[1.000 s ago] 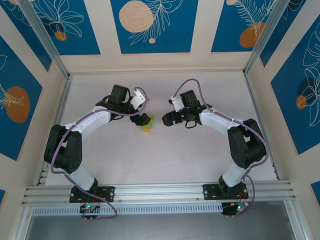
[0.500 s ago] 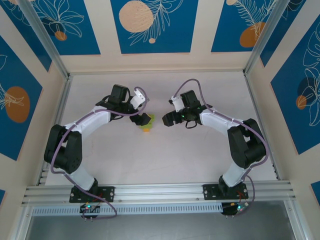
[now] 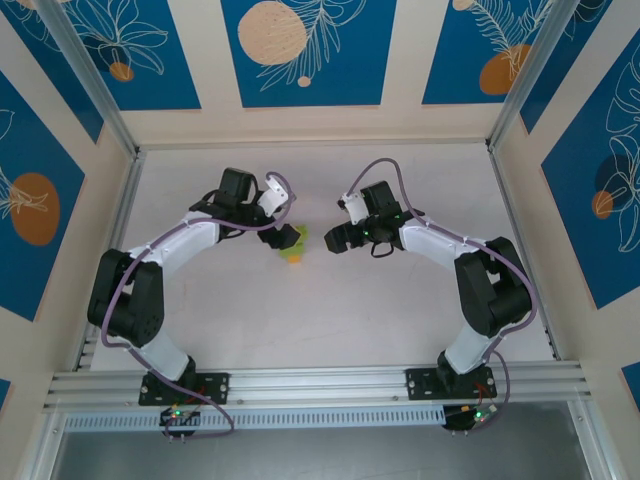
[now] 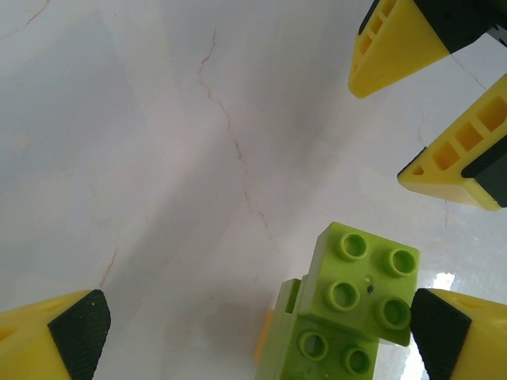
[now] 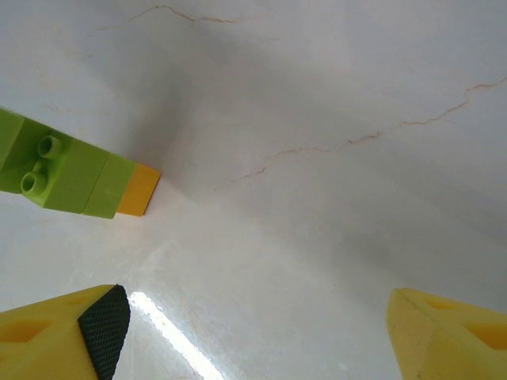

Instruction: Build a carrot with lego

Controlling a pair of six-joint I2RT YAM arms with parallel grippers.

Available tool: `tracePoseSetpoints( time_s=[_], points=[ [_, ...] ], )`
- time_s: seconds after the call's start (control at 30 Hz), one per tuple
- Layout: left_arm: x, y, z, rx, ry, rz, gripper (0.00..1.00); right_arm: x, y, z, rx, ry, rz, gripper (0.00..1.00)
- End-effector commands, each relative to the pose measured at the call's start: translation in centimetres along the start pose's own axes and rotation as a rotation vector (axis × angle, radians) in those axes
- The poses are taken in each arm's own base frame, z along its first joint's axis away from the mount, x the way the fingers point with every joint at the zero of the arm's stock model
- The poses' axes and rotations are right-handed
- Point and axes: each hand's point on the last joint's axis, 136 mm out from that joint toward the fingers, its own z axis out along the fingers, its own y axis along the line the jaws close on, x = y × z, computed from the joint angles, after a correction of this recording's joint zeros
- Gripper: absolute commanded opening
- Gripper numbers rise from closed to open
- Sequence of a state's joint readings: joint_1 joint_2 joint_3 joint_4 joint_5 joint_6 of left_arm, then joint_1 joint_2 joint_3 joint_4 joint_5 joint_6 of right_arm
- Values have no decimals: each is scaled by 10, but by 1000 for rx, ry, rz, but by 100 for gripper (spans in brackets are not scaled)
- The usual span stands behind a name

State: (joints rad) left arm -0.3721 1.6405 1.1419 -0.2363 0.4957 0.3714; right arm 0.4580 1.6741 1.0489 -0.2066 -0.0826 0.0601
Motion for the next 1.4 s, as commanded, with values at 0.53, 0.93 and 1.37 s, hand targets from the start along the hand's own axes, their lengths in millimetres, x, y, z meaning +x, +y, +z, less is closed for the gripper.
tracePoseSetpoints(
  time_s=[0.53,0.93,1.37],
  points=[
    [-38,23,-46,-179,-119,-17,99,4,45,3,-87,21,-10,85],
    [-2,65,-90,-492,-91,-190,99,-4,81,26,0,112,-64,85],
    [28,82,-104,-572,-131,-292,99,-35,76,55,37,123,-84,85]
  ],
)
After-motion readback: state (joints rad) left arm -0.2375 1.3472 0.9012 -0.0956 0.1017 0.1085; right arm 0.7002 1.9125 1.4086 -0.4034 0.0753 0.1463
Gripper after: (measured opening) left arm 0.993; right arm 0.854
